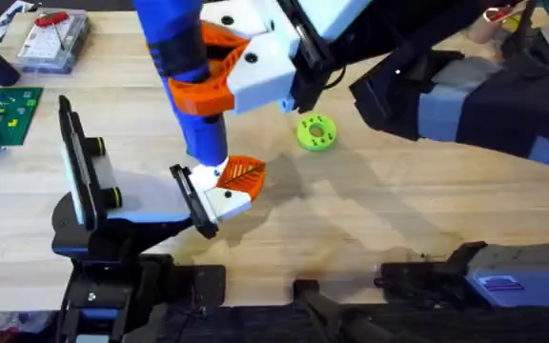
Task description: Pick up the gripper from the table and insert it into the empty holder that is missing its gripper. Then pick up a screw, insert it into the mounting hole, and use the screwdriver to tighten it. Finally, clean up the table by picking up the vegetable and placing it into the bucket.
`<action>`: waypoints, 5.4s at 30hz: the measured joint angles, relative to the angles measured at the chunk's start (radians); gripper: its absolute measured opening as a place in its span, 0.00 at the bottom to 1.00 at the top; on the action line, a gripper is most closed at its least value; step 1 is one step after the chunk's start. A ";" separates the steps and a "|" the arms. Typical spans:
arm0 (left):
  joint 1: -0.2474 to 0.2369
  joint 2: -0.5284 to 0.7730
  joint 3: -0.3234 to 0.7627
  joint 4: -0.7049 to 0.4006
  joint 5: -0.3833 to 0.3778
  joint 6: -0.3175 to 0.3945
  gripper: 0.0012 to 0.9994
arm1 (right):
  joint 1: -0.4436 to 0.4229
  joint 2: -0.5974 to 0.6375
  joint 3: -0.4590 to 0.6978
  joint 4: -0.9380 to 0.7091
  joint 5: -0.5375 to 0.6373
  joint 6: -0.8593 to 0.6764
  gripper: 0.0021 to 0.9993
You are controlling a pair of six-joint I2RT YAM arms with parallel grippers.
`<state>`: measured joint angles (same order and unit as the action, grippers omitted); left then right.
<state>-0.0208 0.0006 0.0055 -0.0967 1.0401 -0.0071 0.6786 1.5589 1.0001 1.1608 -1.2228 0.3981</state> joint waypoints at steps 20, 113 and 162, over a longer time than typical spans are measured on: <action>0.000 0.000 0.000 0.000 0.000 0.000 0.01 | 0.009 0.000 -0.014 -0.002 0.003 -0.011 0.02; 0.000 0.000 0.000 0.000 0.000 0.000 0.01 | 0.015 0.014 -0.015 -0.002 -0.017 -0.034 0.02; 0.000 0.000 0.000 -0.001 0.007 0.000 0.01 | 0.025 0.014 -0.015 -0.024 -0.024 -0.063 0.02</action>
<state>-0.0208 0.0006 0.0055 -0.0975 1.0473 -0.0071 0.7040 1.5730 0.9855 1.1370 -1.2469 0.3348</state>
